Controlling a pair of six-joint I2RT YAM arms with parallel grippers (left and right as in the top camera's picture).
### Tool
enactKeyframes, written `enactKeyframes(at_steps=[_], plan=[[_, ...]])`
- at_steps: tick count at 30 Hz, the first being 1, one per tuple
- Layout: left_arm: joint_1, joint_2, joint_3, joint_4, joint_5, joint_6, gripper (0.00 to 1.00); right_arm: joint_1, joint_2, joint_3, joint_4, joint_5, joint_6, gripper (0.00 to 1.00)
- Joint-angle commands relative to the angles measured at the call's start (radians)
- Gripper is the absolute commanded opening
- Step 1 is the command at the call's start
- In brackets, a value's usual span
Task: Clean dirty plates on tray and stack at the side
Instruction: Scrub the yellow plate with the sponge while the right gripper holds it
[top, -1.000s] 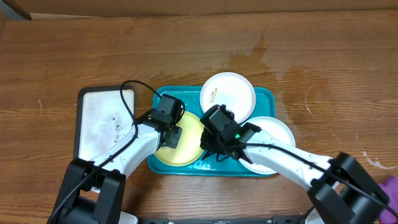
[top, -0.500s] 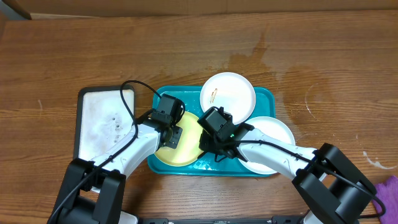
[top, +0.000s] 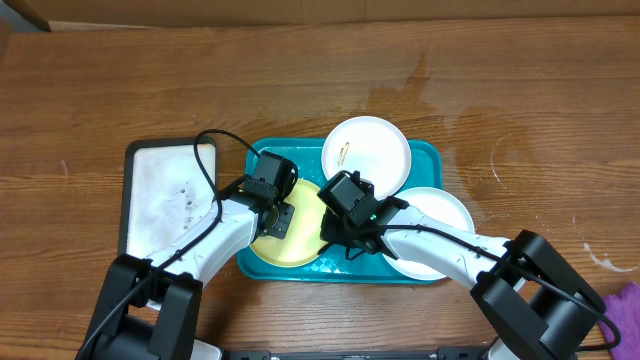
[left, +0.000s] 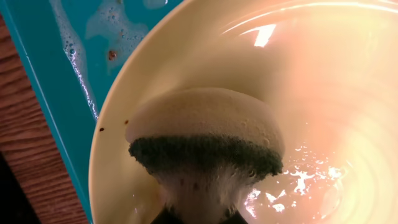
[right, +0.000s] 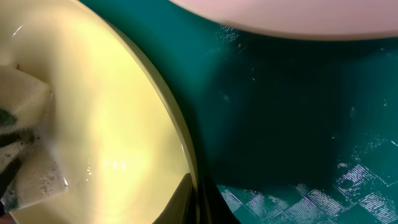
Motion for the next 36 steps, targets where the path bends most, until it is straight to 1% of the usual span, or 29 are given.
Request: enactKeyframes(at_steps=[1, 11, 16, 36], plan=[[0.004, 0.034, -0.045, 0.021, -0.016, -0.005, 0.04, -0.019, 0.008, -0.001, -0.024, 0.043, 0.005, 0.04], [0.004, 0.034, -0.045, 0.083, -0.065, 0.002, 0.04, -0.019, 0.008, -0.001, -0.031, 0.043, 0.005, 0.04], [0.004, 0.034, -0.045, 0.118, -0.065, 0.002, 0.08, -0.019, 0.008, -0.001, -0.032, 0.043, 0.005, 0.04], [0.005, 0.035, -0.047, 0.236, -0.064, 0.001, 0.07, -0.019, 0.008, -0.001, -0.035, 0.043, 0.005, 0.04]])
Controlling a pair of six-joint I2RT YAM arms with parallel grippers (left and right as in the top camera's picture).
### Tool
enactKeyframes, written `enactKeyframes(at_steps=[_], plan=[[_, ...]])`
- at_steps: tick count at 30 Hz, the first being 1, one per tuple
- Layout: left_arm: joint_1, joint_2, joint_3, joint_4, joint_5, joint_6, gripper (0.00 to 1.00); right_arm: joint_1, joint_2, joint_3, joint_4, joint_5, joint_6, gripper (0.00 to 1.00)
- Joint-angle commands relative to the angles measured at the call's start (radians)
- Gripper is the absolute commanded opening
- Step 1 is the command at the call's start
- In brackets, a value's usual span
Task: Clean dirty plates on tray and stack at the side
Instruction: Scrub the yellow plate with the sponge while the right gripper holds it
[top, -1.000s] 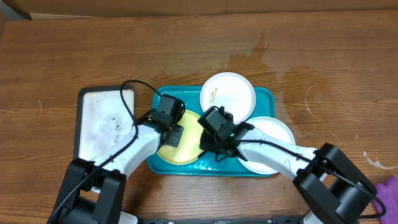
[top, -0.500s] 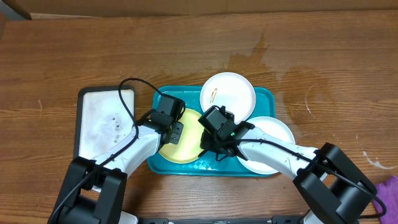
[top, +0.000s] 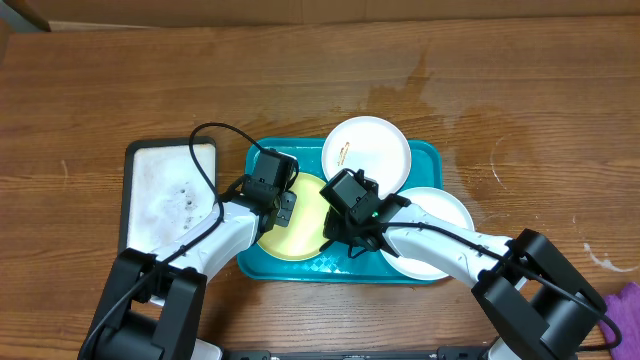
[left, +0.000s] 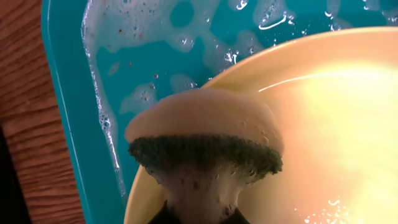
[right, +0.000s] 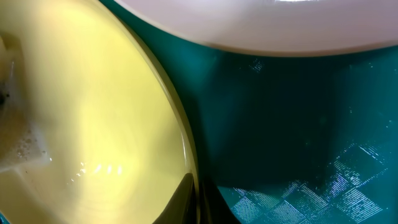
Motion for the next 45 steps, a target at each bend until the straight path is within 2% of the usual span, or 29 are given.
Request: enactKeyframes(at_steps=[1, 18, 21, 31, 36, 45], plan=[[0.005, 0.017, -0.014, 0.02, -0.017, 0.001, 0.08, -0.006, 0.008, -0.006, -0.015, 0.027, 0.0, 0.04], [0.005, 0.073, -0.014, 0.107, -0.014, -0.01, 0.07, -0.006, 0.008, -0.006, -0.016, 0.02, 0.0, 0.04], [0.005, 0.087, -0.014, 0.141, -0.048, -0.01, 0.04, -0.006, 0.008, -0.006, -0.016, 0.019, -0.003, 0.04], [0.005, 0.087, -0.014, 0.238, -0.077, -0.01, 0.04, -0.006, 0.008, -0.006, -0.019, 0.017, -0.003, 0.04], [0.005, 0.086, -0.014, 0.285, -0.14, -0.01, 0.04, -0.006, 0.008, -0.006, -0.019, 0.016, -0.003, 0.04], [0.005, 0.086, -0.014, 0.455, -0.165, -0.01, 0.04, 0.0, 0.008, -0.006, -0.019, 0.016, -0.004, 0.04]])
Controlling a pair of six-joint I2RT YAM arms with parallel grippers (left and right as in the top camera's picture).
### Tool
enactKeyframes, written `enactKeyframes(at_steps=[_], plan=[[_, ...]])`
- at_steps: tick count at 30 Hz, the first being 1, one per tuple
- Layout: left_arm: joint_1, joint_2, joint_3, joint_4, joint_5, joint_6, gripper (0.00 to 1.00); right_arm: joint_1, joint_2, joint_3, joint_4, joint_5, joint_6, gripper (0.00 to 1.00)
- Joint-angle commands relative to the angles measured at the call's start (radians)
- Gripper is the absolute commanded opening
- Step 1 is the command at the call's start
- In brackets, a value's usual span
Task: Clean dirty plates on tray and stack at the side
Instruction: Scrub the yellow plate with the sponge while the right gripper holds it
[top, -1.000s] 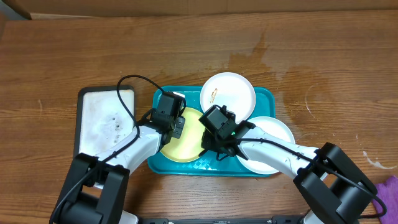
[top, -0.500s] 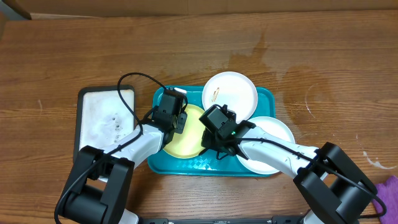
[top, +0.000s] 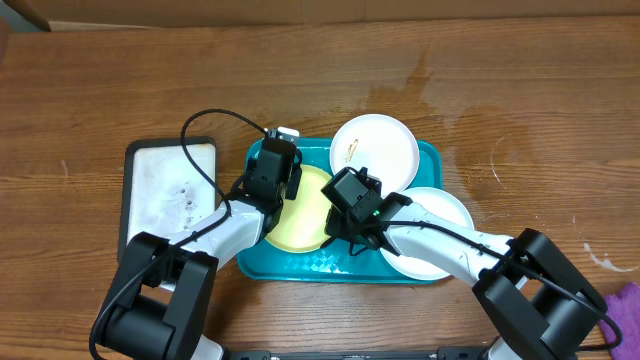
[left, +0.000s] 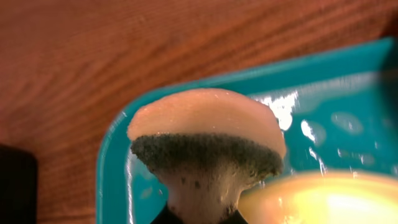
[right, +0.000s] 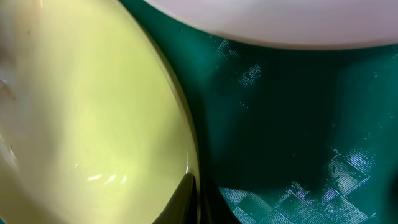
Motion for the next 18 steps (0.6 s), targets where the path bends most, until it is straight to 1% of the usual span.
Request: enactKeyframes(at_steps=[1, 5, 8, 10, 11, 13, 16, 18], plan=[[0.011, 0.017, -0.002, 0.095, -0.093, -0.009, 0.04, 0.006, 0.008, -0.008, -0.019, -0.002, -0.019, 0.04], [0.011, 0.016, -0.002, 0.229, -0.167, -0.008, 0.04, 0.006, 0.008, -0.008, -0.019, -0.002, -0.019, 0.04], [0.006, -0.027, 0.015, 0.248, -0.177, 0.003, 0.04, 0.006, 0.008, -0.008, -0.019, -0.001, -0.019, 0.04], [-0.005, -0.083, 0.032, 0.19, -0.173, 0.002, 0.04, 0.006, 0.008, -0.008, -0.019, -0.001, -0.018, 0.04], [-0.019, -0.141, 0.044, 0.1, -0.159, 0.002, 0.04, 0.006, 0.008, -0.008, -0.019, -0.002, -0.018, 0.04], [-0.034, -0.205, 0.048, -0.007, -0.125, 0.002, 0.04, 0.006, 0.008, -0.008, -0.019, -0.002, -0.018, 0.04], [-0.048, -0.275, 0.048, -0.2, 0.021, 0.001, 0.04, 0.006, 0.008, -0.008, -0.018, -0.002, -0.018, 0.04], [-0.048, -0.276, 0.048, -0.276, 0.1, -0.003, 0.04, 0.006, 0.008, -0.008, -0.015, -0.002, -0.018, 0.04]])
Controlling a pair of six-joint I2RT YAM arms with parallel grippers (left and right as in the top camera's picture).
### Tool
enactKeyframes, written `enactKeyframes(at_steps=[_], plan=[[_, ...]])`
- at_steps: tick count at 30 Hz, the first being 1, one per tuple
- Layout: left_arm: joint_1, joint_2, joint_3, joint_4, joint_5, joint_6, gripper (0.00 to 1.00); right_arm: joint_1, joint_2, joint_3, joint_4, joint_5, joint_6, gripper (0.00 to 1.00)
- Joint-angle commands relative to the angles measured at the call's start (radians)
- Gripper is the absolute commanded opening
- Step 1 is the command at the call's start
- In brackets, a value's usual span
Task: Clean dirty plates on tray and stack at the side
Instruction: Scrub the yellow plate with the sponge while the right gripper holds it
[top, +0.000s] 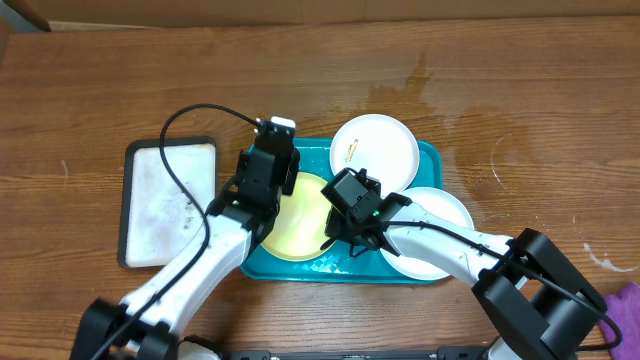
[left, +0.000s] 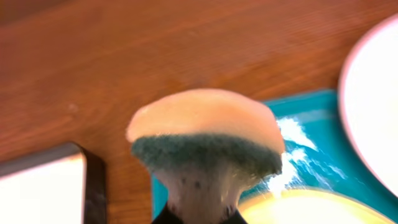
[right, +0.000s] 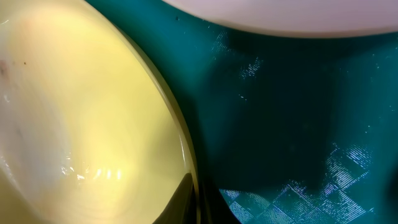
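A yellow plate (top: 292, 220) lies on the left of the teal tray (top: 420, 275). My right gripper (top: 338, 238) is shut on the yellow plate's right rim (right: 186, 155), one finger inside it and one outside. My left gripper (top: 272, 165) hangs above the tray's far left corner, shut on a tan sponge (left: 205, 134) with a dark green scrub layer. A white plate (top: 375, 150) with small orange scraps sits at the tray's far right. Another white plate (top: 440, 215) lies at the tray's right edge under my right arm.
A black-rimmed white board (top: 165, 200) lies left of the tray on the wooden table (top: 500, 80). A wet patch (top: 410, 90) marks the wood beyond the tray. Soap foam (left: 292, 155) lies on the tray floor by the yellow plate.
My left gripper has risen with the sponge and now hangs higher over the tray's far left corner. The right gripper still grips the yellow plate's rim.
The sponge in my left gripper first rested inside the yellow plate, whose rim my right gripper held. Then the sponge sat at the plate's far left edge, over foam on the tray. Later it was past the plate over the tray corner, and now it is lifted above there.
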Motion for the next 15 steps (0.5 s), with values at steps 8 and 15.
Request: enactKeyframes(at_steps=[8, 15], plan=[[-0.008, 0.122, 0.004, 0.037, 0.224, 0.003, 0.04, 0.005, 0.008, -0.008, 0.005, -0.005, -0.017, 0.04], [-0.008, 0.227, 0.004, 0.094, 0.31, 0.1, 0.04, 0.005, 0.008, -0.008, 0.005, -0.005, -0.02, 0.04]])
